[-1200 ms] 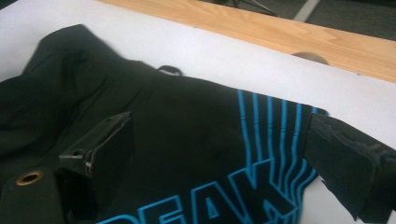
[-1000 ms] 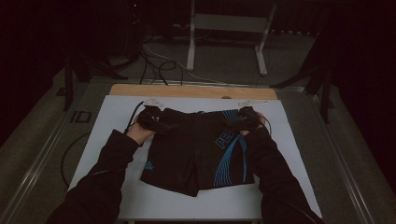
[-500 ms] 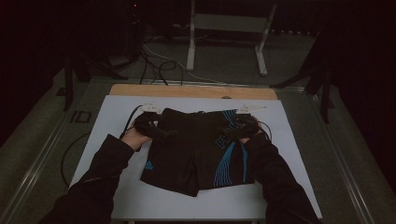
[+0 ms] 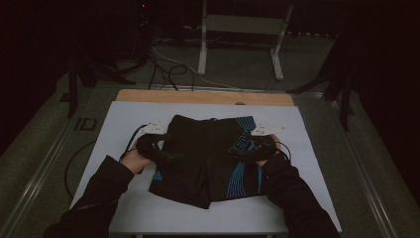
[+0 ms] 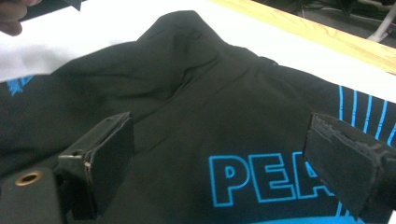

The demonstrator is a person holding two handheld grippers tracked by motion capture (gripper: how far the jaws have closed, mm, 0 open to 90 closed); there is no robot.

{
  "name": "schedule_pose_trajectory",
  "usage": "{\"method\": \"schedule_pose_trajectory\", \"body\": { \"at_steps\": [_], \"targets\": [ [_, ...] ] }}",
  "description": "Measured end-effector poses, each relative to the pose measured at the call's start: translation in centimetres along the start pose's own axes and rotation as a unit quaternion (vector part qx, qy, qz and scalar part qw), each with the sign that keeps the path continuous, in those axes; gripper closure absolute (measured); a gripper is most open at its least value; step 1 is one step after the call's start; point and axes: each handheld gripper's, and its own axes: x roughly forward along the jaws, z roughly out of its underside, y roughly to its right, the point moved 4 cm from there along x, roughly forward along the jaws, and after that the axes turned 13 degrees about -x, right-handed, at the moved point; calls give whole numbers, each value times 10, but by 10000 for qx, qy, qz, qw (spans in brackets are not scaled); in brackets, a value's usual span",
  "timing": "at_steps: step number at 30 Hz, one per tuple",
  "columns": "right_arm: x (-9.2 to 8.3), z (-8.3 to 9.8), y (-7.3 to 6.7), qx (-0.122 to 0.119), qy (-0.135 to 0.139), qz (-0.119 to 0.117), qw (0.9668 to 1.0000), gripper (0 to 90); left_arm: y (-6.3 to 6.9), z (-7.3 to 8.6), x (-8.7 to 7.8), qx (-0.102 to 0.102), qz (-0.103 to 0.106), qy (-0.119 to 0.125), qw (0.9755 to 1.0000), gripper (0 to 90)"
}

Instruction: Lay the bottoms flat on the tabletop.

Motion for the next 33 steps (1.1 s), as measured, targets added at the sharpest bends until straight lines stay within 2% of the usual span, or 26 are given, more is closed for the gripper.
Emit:
{"method": "schedule_pose_trajectory", "body": {
  "at_steps": [5, 10, 14, 16, 17, 19, 24, 31, 33],
  "targets": [
    [-4, 2, -11, -88, 47, -107, 9999, 95, 5, 11, -6, 80, -14, 3, 10000, 0],
    [-15, 6, -19, -84, 219, -96, 9997, 96, 9, 21, -15, 63, 31, 140, 9999, 0],
    [-22, 13, -25, -99, 239, -149, 9996, 95, 15, 34, -19, 133, 45, 36, 9999, 0],
    [-24, 16, -27, -106, 243, -197, 9995, 95, 17, 37, -20, 129, 56, 61, 9999, 0],
    [-26, 17, -28, -109, 220, -170, 9996, 96, 19, 42, -22, 97, 114, 46, 9999, 0],
    [-33, 26, -34, -109, 213, -179, 9996, 95, 22, 52, -25, 160, 97, -21, 9998, 0],
    [-42, 33, -39, -108, 231, -162, 9995, 96, 25, 63, -31, 115, 137, 29, 9998, 0],
    [-59, 46, -46, -145, 184, -87, 9997, 95, 27, 84, -47, 76, 15, 77, 9999, 0],
    [-62, 47, -46, -120, 186, -74, 9997, 95, 28, 89, -51, 143, -50, 42, 9999, 0]
  ]
}}
